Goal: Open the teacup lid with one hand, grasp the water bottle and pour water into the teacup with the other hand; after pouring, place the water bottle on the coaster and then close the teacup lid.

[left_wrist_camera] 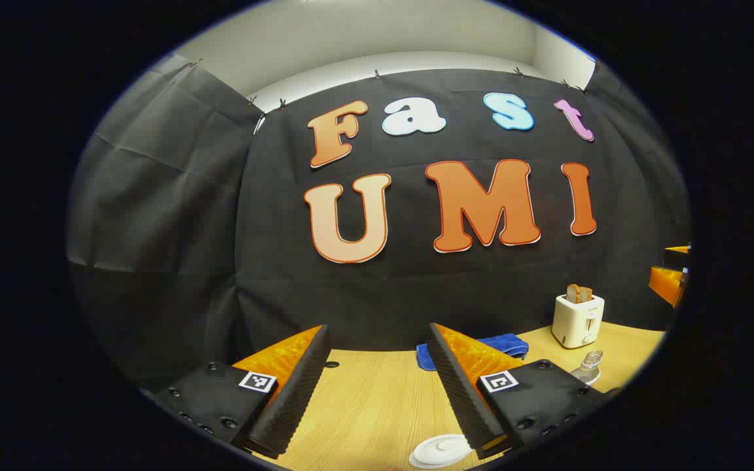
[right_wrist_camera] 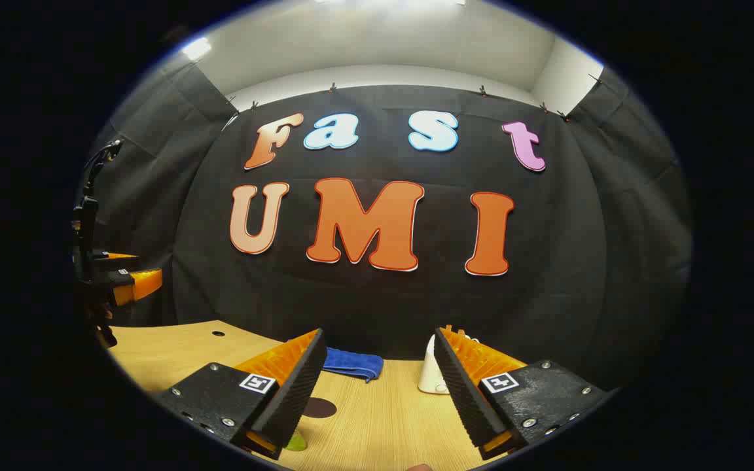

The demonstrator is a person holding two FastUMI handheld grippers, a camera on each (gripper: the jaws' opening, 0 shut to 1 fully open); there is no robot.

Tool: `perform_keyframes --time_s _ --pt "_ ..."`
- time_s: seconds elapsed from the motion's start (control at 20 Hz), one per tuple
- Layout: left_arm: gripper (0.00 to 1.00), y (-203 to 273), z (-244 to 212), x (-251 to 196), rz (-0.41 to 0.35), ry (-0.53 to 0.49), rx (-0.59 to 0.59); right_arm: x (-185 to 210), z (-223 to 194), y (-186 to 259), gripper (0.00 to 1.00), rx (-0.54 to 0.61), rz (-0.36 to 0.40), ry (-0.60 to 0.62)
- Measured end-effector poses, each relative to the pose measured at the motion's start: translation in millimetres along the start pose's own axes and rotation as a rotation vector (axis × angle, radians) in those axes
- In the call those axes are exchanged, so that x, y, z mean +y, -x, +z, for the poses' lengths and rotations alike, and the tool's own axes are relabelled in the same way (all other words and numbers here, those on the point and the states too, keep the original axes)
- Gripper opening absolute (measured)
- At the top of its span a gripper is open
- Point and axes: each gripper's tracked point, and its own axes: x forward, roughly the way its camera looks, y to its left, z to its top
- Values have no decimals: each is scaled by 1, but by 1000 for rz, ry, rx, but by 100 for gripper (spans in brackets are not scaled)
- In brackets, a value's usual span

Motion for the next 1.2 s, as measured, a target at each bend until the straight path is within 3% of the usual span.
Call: perform_keyframes --time_s 0.85,1.2 --pt "96 -2 19 5 36 -8 -37 -5 18 -5 98 -29 -3 -9" --pt "96 -2 -12 -1 -19 47 25 14 -9 -3 99 24 50 -8"
